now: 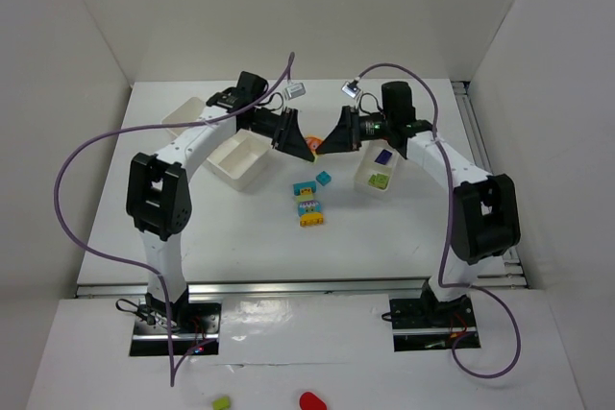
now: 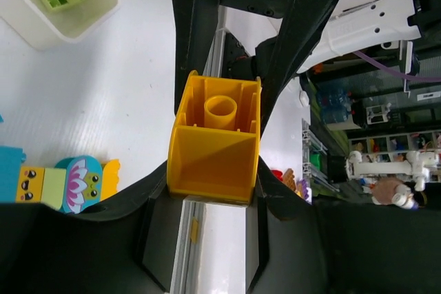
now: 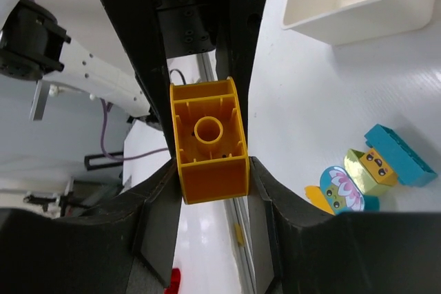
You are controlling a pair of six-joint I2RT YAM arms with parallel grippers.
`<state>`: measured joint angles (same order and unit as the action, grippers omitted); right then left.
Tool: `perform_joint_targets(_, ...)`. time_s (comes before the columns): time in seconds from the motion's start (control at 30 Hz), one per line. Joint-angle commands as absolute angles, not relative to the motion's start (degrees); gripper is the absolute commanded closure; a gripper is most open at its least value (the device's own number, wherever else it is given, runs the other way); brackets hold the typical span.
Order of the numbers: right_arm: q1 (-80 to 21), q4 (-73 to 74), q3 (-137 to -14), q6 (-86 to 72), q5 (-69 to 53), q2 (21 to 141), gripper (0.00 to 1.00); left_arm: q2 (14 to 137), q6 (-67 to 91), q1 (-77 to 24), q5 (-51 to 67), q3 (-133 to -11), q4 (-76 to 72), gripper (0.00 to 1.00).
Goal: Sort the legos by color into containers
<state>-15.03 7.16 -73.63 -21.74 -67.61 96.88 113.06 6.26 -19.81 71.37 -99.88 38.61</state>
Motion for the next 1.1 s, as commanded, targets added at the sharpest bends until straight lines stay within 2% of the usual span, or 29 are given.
perform_joint_targets(0.0,-8.62,0.80,-70.50,-27.05,-55.40,91.16,0.90,111.53,5.54,-19.42,73.83,-100.20,39.11,1.00)
perform_joint_targets(0.07,-6.60,-3.24,-68.22,-29.08,-53.10,88.87,0.93,110.83,5.02,-19.42,73.83,-98.36,39.11,1.00)
perform_joint_targets(0.2,-2.82,-7.73,-66.45,-33.65,-47.74,85.61,0.93,109.69,5.01,-19.42,73.83,-96.15,39.11,1.00)
perform_joint_targets(0.37,-2.81,-20.07,-60.66,-42.08,-39.56,82.54,0.93,109.69,5.71,-19.42,71.64,-94.31,38.59,1.00)
perform_joint_targets(0.5,-5.27,-23.81,-60.64,-45.62,-37.36,83.06,0.93,109.69,9.57,-19.42,68.22,-94.31,36.66,1.00)
perform_joint_targets(0.73,-6.42,-14.60,-62.49,-40.00,-23.65,78.40,0.95,112.15,13.89,-17.76,66.70,-95.89,35.24,1.00)
perform_joint_targets(1.07,-7.20,-11.34,-63.72,-38.23,-24.17,82.44,0.95,114.34,13.80,-16.08,63.37,-98.70,36.04,1.00)
